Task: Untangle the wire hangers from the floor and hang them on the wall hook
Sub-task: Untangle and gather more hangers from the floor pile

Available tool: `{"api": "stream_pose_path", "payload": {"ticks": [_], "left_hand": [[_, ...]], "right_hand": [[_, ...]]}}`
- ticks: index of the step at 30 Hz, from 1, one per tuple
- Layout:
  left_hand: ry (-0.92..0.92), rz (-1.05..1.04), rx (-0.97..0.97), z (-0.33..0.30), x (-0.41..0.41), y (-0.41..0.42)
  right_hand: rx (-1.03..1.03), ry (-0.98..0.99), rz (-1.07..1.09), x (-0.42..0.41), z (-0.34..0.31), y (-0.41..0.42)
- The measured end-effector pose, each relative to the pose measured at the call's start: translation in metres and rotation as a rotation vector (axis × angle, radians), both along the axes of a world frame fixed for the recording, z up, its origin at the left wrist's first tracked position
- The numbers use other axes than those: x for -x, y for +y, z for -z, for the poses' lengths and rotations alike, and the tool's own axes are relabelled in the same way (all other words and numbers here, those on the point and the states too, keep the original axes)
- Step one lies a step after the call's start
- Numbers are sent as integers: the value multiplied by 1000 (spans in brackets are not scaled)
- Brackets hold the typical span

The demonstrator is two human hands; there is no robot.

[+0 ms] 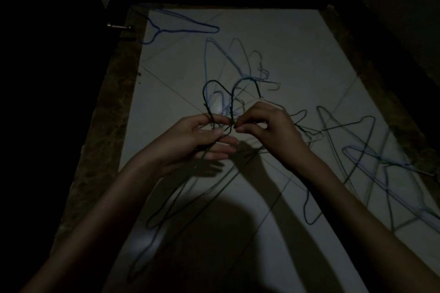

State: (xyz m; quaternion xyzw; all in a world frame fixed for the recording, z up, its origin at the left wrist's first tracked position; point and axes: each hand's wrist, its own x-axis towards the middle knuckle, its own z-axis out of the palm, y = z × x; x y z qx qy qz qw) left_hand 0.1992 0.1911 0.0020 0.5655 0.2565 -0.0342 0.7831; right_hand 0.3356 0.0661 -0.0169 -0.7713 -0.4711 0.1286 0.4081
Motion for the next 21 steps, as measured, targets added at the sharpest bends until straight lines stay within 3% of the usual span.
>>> {"api": "stream_pose_path", "payload": {"ticks": [9,14,19,21], "left_hand": [[88,-8,-147,9,5,13],[88,-106,-85,7,16,30],[97,-160,-94,2,18,46],[81,-171,-111,-1,18,52]], "right_hand": [[-22,308,92,6,23,-1],[102,302,281,-25,67,-8],[283,349,248,-51,99,1],[317,280,232,-65,102,6]]}}
